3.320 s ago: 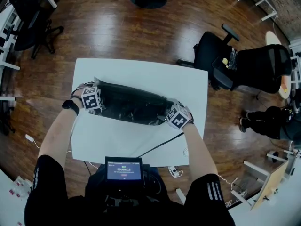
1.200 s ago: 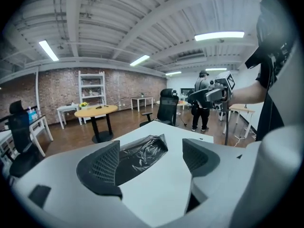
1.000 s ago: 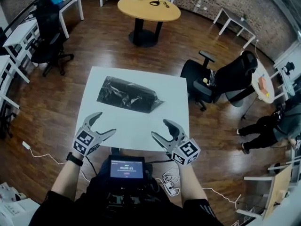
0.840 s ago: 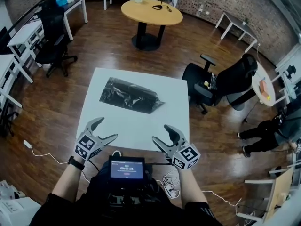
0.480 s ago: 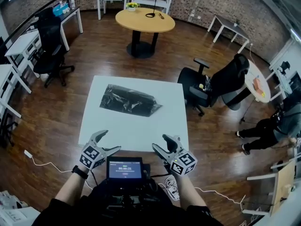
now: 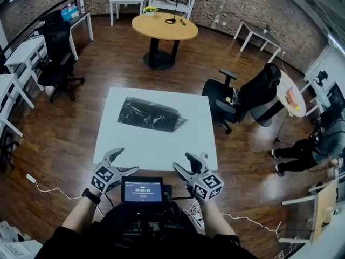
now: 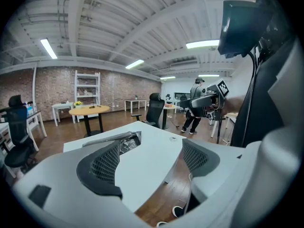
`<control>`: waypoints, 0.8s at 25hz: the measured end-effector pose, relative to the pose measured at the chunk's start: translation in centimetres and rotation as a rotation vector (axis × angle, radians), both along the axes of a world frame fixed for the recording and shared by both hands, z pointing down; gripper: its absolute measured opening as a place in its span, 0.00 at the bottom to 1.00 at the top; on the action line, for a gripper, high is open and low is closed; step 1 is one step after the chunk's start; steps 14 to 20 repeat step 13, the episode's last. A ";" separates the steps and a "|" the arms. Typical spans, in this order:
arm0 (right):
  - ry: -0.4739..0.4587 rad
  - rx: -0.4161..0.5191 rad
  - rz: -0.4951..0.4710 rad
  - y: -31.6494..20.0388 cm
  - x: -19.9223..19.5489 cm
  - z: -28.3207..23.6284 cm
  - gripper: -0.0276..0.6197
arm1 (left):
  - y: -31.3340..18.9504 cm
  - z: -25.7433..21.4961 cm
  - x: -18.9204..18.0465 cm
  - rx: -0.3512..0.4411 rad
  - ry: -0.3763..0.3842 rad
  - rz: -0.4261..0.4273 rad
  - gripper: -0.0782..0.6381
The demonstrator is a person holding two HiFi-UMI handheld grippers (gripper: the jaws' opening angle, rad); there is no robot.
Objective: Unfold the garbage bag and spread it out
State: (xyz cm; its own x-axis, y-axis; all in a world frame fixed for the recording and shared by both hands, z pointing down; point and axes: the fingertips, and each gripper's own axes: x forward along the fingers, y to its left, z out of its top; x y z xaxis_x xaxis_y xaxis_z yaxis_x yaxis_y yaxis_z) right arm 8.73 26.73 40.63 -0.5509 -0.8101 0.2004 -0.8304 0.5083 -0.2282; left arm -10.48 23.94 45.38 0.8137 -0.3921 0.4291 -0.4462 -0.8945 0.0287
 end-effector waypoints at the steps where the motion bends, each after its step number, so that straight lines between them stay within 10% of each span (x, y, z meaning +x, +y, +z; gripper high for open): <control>1: 0.002 0.003 0.003 0.0 0.0 -0.2 0.52 | -0.1 -0.1 0.0 0.005 -0.001 0.002 0.70; 20: 0.020 0.004 0.043 0.6 -0.1 0.0 0.52 | -0.2 -0.2 -1.1 0.018 0.010 0.000 0.69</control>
